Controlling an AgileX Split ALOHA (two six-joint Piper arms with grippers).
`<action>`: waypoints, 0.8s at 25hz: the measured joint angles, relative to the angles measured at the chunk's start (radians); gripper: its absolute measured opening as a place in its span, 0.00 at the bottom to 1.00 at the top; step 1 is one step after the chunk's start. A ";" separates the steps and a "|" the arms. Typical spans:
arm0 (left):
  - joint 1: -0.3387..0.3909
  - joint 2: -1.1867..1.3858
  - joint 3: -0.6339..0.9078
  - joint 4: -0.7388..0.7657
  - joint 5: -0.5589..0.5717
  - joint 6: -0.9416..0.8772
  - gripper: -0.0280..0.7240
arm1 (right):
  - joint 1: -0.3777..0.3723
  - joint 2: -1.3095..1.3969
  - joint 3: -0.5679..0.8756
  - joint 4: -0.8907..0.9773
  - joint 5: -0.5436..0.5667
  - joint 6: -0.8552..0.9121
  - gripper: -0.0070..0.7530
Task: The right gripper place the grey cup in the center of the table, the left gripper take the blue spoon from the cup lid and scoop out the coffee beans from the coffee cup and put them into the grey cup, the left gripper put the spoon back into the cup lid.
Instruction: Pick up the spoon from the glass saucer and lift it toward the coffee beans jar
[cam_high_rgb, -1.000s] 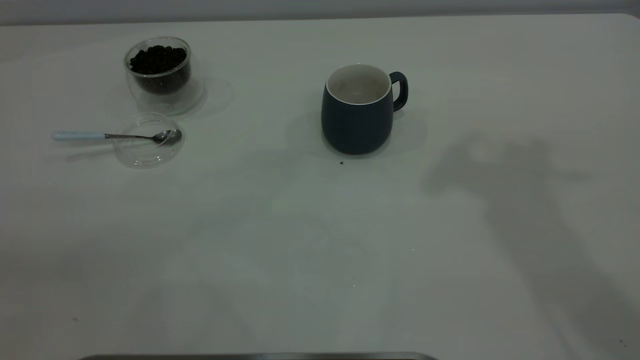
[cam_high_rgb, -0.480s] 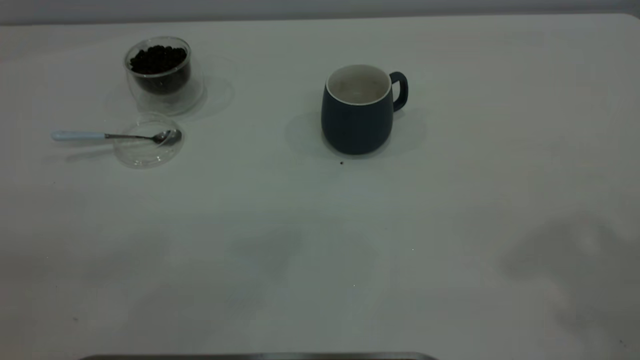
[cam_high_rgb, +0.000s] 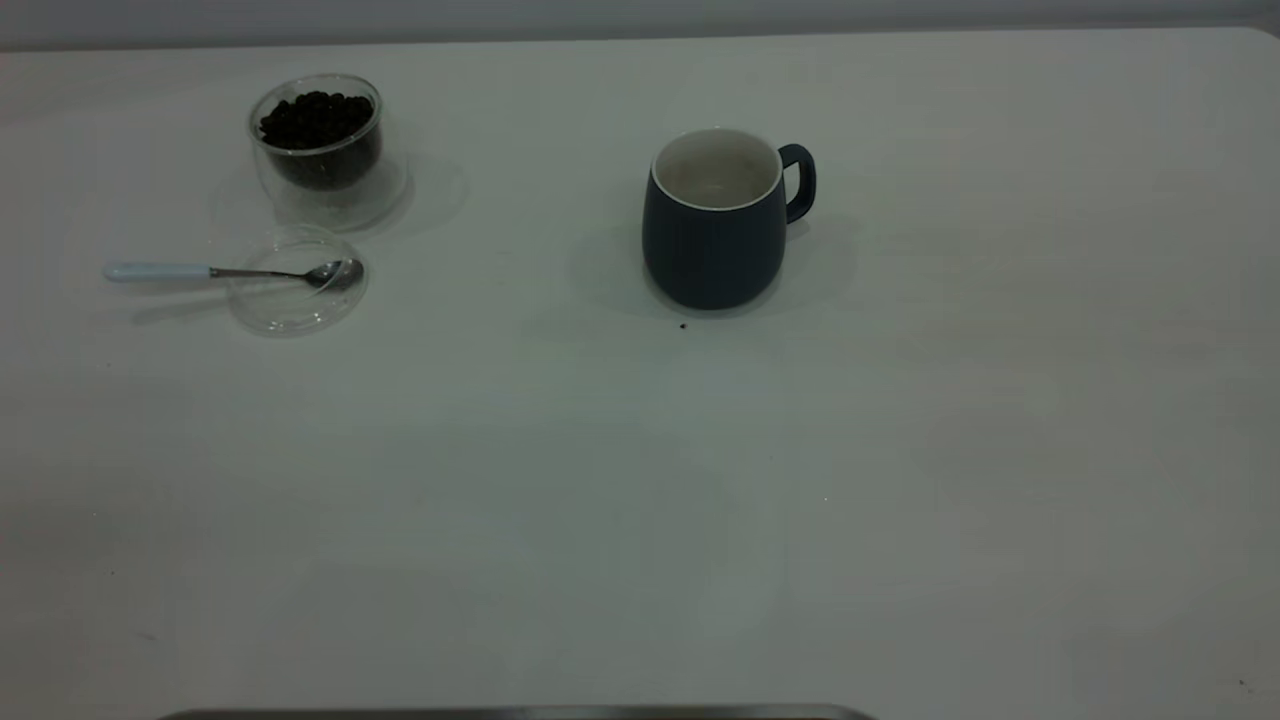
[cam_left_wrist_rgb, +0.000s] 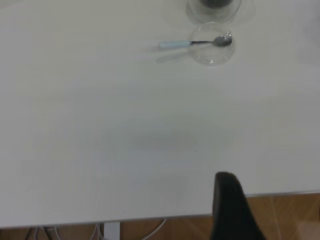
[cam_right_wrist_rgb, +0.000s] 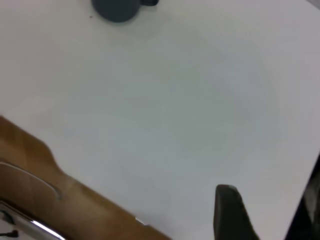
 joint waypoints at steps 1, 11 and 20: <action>0.000 0.000 0.000 0.000 0.000 0.000 0.68 | 0.000 -0.040 0.033 0.006 0.000 0.008 0.49; 0.000 0.000 0.000 0.000 0.000 0.000 0.68 | -0.101 -0.404 0.225 0.010 0.000 0.102 0.49; 0.000 0.000 0.000 0.000 0.000 0.000 0.68 | -0.295 -0.623 0.365 0.011 -0.005 0.185 0.49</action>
